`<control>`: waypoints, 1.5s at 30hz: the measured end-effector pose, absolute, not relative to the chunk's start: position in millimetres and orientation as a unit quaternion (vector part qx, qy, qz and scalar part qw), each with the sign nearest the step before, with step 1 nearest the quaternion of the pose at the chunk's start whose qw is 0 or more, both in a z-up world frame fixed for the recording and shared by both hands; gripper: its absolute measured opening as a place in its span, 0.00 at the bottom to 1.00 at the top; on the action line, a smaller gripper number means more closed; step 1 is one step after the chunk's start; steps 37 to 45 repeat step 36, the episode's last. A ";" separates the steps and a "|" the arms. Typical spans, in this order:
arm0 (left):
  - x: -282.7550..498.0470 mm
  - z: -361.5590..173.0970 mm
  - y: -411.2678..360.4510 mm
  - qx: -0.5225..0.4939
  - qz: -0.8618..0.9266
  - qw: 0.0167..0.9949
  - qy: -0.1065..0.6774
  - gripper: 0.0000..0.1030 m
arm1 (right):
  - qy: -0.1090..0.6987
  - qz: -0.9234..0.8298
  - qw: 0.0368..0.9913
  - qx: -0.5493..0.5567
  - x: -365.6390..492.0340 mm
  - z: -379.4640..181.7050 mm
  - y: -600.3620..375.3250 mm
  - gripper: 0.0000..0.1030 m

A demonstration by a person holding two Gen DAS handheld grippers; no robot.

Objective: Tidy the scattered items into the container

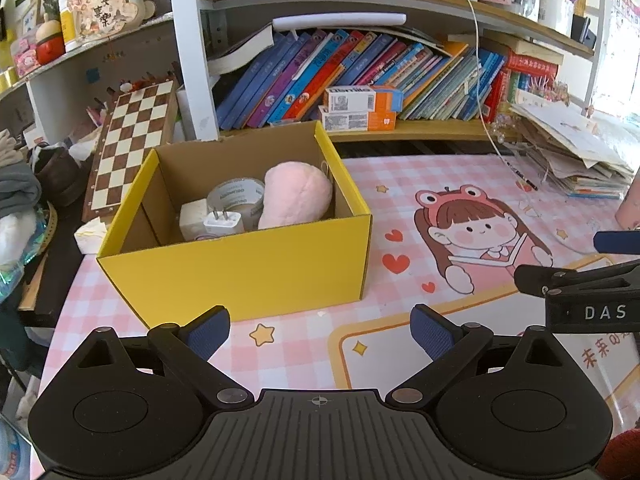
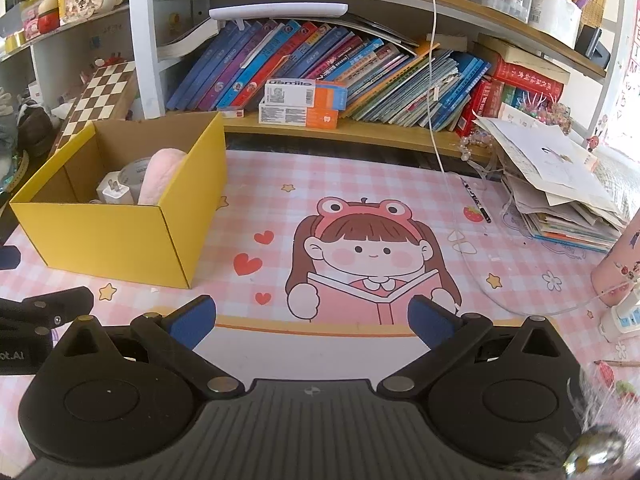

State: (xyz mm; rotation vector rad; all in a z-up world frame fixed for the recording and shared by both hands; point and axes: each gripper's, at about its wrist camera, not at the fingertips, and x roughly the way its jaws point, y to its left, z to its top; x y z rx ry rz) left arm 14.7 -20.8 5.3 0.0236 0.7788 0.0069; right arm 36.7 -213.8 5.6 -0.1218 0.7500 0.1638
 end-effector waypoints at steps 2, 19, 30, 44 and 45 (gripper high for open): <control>14.6 5.5 -20.1 0.011 0.004 0.926 0.378 0.96 | 0.366 0.081 0.925 -0.060 37.0 5.6 -213.4 1.00; 16.8 5.6 -17.8 0.013 0.001 0.927 0.375 0.96 | 0.366 0.082 0.925 -0.061 37.2 4.0 -209.7 1.00; 18.5 4.0 -16.3 0.004 -0.002 0.926 0.378 0.96 | 0.371 0.084 0.923 -0.061 40.0 2.4 -207.8 1.00; 18.7 3.4 -15.5 0.001 -0.006 0.927 0.376 0.96 | 0.375 0.086 0.921 -0.061 41.9 0.2 -207.4 1.00; 18.7 3.4 -15.5 0.001 -0.006 0.927 0.376 0.96 | 0.375 0.086 0.921 -0.061 41.9 0.2 -207.4 1.00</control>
